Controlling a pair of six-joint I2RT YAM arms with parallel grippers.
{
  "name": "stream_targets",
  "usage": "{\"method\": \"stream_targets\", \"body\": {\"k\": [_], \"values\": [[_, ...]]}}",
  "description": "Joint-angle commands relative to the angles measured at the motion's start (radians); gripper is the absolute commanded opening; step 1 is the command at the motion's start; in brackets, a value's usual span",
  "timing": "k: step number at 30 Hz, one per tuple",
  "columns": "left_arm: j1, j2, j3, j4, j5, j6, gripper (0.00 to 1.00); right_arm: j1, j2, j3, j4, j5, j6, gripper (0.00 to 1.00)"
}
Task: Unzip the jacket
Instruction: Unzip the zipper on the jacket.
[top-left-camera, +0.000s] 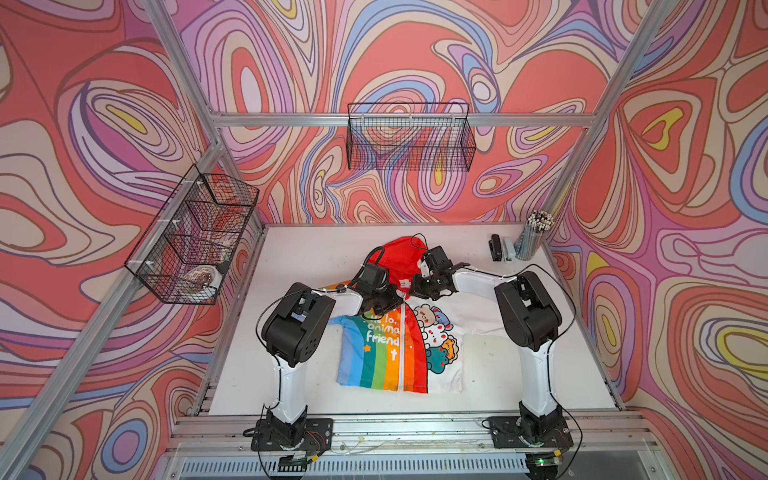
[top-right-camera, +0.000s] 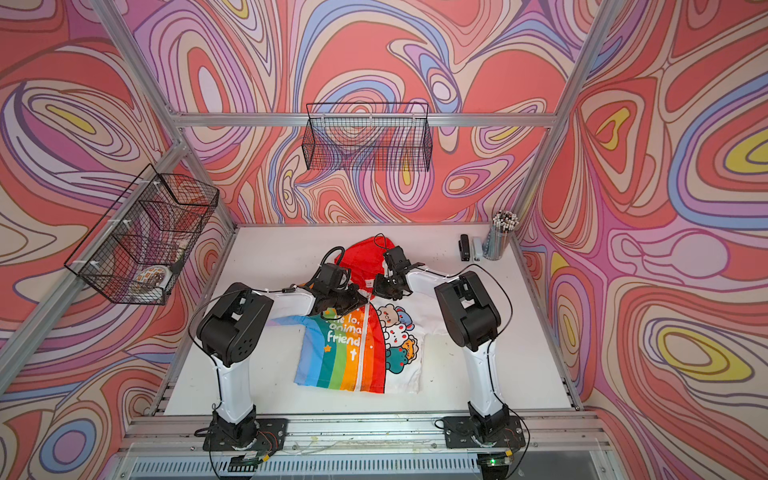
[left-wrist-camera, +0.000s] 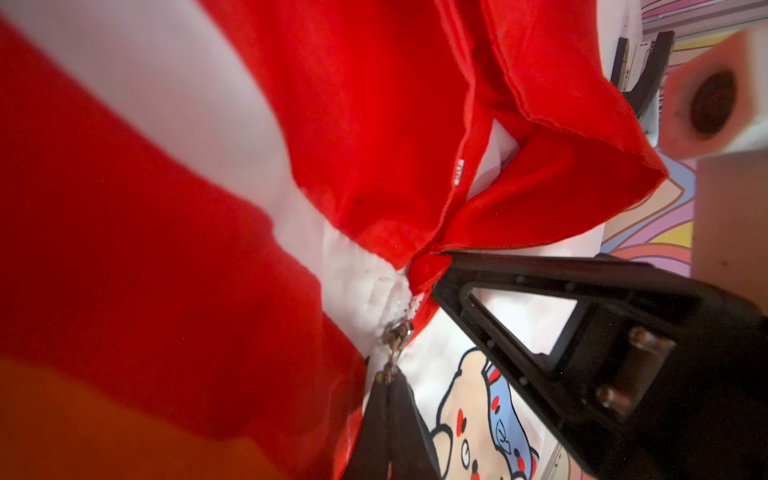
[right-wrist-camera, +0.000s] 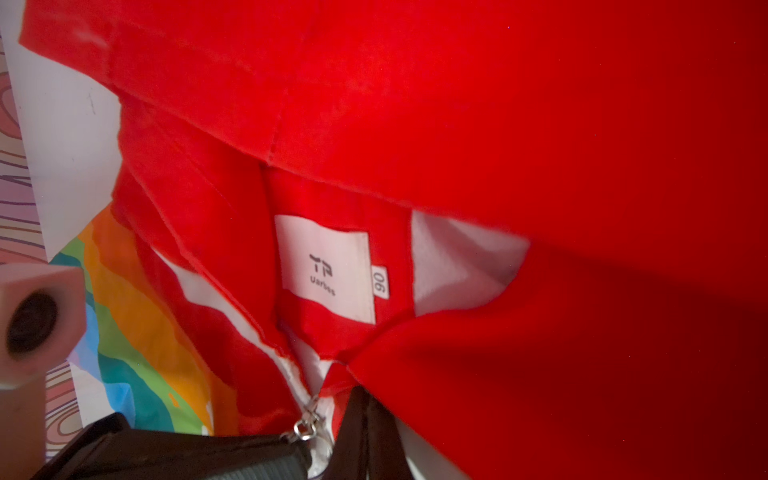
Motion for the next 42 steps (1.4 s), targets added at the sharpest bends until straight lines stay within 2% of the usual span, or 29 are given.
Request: {"method": "stream_targets", "body": {"k": [1, 32, 42], "values": [[0.016, -0.038, -0.025, -0.057, -0.006, 0.018, 0.00, -0.008, -0.015, 0.022, -0.023, 0.081, -0.005, 0.00], [0.003, -0.129, -0.104, -0.091, 0.027, 0.056, 0.00, -0.042, -0.020, 0.055, -0.034, 0.113, 0.011, 0.00], [-0.004, -0.177, -0.101, -0.152, 0.030, 0.091, 0.00, -0.049, -0.014, 0.078, -0.054, 0.108, -0.001, 0.00]]}}
